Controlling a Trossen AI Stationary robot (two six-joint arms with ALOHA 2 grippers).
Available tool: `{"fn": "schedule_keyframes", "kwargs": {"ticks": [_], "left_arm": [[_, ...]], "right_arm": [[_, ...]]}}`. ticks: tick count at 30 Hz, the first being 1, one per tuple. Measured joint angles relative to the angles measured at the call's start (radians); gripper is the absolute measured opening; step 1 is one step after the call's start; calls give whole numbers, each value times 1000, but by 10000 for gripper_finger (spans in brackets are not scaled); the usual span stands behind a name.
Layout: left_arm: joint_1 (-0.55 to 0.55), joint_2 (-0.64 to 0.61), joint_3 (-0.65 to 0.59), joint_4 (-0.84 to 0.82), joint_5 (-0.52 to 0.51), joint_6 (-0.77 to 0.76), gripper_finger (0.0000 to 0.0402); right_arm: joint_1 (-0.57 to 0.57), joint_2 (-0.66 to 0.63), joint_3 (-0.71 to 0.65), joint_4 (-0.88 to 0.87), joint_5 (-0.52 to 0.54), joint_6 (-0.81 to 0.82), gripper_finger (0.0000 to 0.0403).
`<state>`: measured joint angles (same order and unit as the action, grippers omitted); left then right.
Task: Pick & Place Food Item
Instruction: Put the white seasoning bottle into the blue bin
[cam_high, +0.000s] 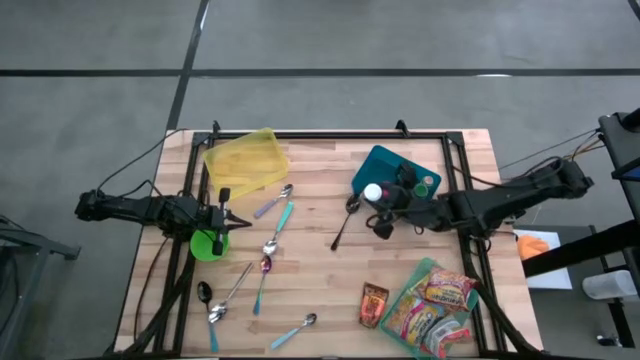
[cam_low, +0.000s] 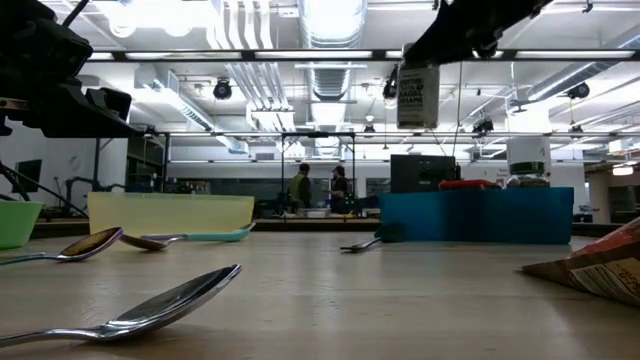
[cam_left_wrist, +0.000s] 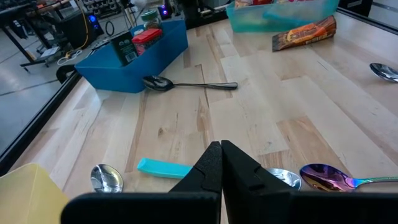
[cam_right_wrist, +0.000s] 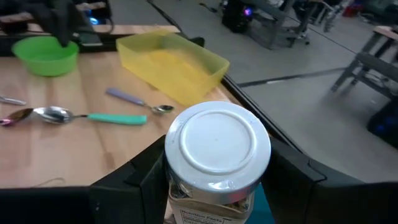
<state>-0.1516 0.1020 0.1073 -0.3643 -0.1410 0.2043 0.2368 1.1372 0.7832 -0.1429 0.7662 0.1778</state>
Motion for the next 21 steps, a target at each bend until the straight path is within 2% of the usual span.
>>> {"fn": "schedule_keyframes", "kwargs": {"ticks": [10, 16, 21], "left_arm": [[0, 0, 0, 0, 0, 0, 0], [0, 0, 0, 0, 0, 0, 0], [0, 0, 0, 0, 0, 0, 0]], "right_arm": [[-147, 11, -4, -1, -19, 57, 196], [-266, 49, -8, 2, -102, 56, 196], [-393, 53, -9, 0, -219, 55, 196]]}}
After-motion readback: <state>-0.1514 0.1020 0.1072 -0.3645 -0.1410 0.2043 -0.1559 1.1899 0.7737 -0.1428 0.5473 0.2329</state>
